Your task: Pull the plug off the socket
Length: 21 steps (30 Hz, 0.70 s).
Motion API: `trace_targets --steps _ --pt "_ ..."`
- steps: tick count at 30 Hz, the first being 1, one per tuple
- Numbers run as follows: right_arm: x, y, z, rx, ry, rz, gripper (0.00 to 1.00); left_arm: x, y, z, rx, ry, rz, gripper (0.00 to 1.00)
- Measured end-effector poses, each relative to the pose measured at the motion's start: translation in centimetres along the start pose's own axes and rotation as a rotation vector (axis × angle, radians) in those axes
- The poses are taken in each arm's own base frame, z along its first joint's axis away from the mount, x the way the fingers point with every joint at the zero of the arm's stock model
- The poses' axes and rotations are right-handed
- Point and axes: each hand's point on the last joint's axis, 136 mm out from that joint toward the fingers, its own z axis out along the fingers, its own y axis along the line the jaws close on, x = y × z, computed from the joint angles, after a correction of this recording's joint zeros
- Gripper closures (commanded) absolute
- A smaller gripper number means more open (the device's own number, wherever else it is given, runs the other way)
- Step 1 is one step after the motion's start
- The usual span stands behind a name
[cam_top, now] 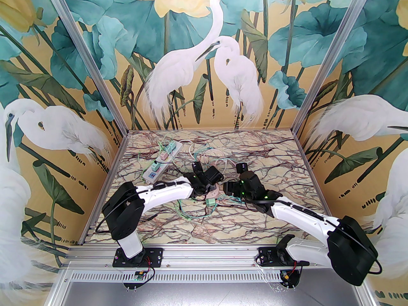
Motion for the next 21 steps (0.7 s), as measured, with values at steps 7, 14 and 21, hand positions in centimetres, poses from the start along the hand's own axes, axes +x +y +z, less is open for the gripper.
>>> trace_targets --steps 7,14,21 --pt "0.0 0.0 0.0 0.001 0.002 0.0 0.19 -0.8 -0.4 0.7 -0.019 -0.003 -0.012 0.49" --pt "0.3 -0.1 0.3 0.007 0.013 -0.001 0.19 -1.2 -0.2 1.4 -0.056 0.004 -0.006 0.52" --pt "0.4 -0.1 0.3 0.006 0.015 -0.002 0.19 -1.4 0.3 1.8 -0.083 -0.004 0.01 0.66"
